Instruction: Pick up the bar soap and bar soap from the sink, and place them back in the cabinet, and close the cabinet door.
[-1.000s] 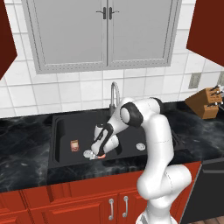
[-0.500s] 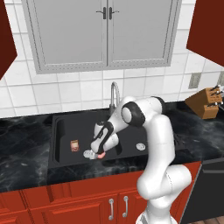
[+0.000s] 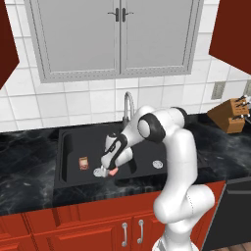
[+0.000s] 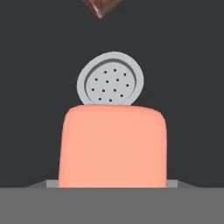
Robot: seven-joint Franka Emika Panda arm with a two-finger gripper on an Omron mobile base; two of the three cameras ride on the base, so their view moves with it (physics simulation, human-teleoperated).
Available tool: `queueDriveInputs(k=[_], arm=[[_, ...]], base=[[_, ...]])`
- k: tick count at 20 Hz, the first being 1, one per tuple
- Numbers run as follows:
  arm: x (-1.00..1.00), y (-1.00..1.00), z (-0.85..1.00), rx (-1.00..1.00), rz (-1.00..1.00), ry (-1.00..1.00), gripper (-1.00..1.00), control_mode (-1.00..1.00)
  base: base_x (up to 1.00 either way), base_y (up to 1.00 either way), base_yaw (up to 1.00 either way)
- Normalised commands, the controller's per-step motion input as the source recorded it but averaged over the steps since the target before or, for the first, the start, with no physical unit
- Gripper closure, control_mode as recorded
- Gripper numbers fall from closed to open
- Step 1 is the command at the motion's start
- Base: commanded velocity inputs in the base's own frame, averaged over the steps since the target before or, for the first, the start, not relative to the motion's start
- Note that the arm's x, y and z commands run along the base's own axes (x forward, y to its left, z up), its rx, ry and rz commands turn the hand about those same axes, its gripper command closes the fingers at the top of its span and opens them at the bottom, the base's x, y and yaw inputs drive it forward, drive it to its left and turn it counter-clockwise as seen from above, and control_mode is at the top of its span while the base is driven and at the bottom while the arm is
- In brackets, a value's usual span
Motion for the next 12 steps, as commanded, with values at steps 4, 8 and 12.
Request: queueDriveInputs(k=[4,8,12], arm=[[0.0,0.0,0.17,0.0,0.0,0.0,1.0,-1.0],[0.0,0.0,0.22,0.0,0.0,0.0,1.0,-1.0],[0.0,0.0,0.21,0.0,0.0,0.0,1.0,-1.0]], base=[[0.0,0.0,0.0],[0.0,0.0,0.0],[0.0,0.0,0.0]])
